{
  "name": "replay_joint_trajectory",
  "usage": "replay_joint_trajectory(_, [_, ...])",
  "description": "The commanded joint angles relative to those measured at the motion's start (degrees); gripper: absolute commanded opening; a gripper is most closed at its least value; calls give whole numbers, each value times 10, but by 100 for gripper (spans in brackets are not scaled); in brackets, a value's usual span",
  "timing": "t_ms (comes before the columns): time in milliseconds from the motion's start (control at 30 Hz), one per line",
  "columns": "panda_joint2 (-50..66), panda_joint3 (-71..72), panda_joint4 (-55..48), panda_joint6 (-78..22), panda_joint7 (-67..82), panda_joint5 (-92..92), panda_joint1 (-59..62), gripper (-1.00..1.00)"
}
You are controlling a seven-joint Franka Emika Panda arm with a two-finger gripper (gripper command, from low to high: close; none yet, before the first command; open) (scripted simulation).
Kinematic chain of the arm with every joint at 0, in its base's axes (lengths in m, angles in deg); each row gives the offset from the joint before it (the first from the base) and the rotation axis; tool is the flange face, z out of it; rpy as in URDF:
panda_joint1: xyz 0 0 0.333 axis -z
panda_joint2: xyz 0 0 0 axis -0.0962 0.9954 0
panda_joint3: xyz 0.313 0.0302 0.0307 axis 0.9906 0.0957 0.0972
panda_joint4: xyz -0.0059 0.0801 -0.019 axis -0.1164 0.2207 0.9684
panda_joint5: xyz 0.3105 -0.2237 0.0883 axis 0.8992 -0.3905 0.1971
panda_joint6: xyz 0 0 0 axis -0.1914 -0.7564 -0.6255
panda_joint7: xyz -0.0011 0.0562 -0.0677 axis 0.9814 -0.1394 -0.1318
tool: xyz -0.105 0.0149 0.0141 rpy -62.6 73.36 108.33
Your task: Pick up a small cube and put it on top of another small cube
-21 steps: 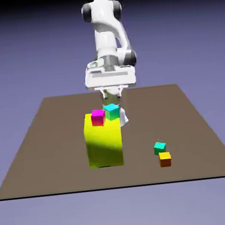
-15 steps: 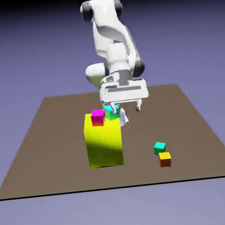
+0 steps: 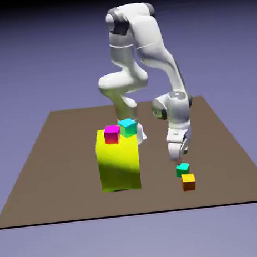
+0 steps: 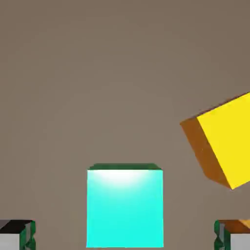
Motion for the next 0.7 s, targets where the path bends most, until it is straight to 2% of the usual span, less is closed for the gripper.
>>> replay_joint_trajectory(0, [21,-7,-5,16,-3,-5,-6,0])
replay_joint_trajectory(167, [106,-35,-25,81,-18,-25,-30,0])
replay_joint_trajectory(200, [106,-35,-25,81,-18,-25,-30,-100])
replay_joint_trajectory(467, [-39,13,9,-30,7,9,11,-100])
replay_joint_trajectory(533, [-41,14,10,-32,7,10,12,-100])
replay_joint_trajectory(667, [-124,-4,-5,-129,-85,4,74,-100])
